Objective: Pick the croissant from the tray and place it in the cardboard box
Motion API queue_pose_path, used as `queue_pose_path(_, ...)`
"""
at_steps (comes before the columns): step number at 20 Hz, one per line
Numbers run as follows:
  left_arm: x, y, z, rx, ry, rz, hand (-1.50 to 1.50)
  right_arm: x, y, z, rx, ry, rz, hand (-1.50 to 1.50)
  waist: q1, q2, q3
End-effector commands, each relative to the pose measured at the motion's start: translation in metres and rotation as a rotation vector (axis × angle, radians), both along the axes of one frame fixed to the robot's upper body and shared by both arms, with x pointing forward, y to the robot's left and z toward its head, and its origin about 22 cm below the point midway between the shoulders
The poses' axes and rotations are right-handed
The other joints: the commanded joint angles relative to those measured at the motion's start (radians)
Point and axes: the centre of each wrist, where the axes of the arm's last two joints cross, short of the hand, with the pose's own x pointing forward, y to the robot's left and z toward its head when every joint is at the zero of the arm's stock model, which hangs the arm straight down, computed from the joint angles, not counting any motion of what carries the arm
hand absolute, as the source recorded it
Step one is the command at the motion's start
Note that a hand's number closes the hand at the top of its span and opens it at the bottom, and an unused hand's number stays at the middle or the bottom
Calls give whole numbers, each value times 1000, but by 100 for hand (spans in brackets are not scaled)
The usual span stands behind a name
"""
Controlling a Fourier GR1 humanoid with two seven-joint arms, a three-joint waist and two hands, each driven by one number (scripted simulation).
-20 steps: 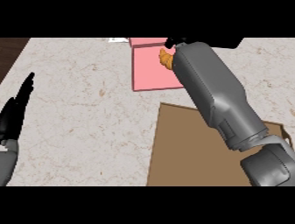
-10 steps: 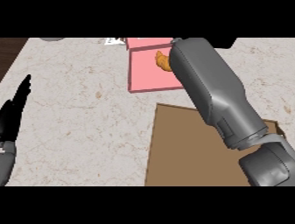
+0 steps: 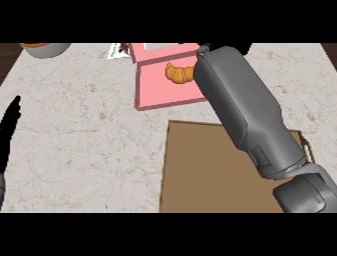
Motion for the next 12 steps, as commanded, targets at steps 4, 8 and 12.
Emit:
queue_pose_path(4, -17, 9, -6, -19, 24, 62, 0, -32, -15, -18, 32, 25, -23, -150, -67, -25, 1)
queue_pose_path(8, -25, 23, -9, 0, 33, 66, 0, -64, -17, 3, 33, 6, 17, -150, -71, -23, 0)
queue_pose_path(12, -28, 23, -13, -20, 33, 78, 0, -101, -23, -13, 19, 102, 31, -150, -82, -26, 0)
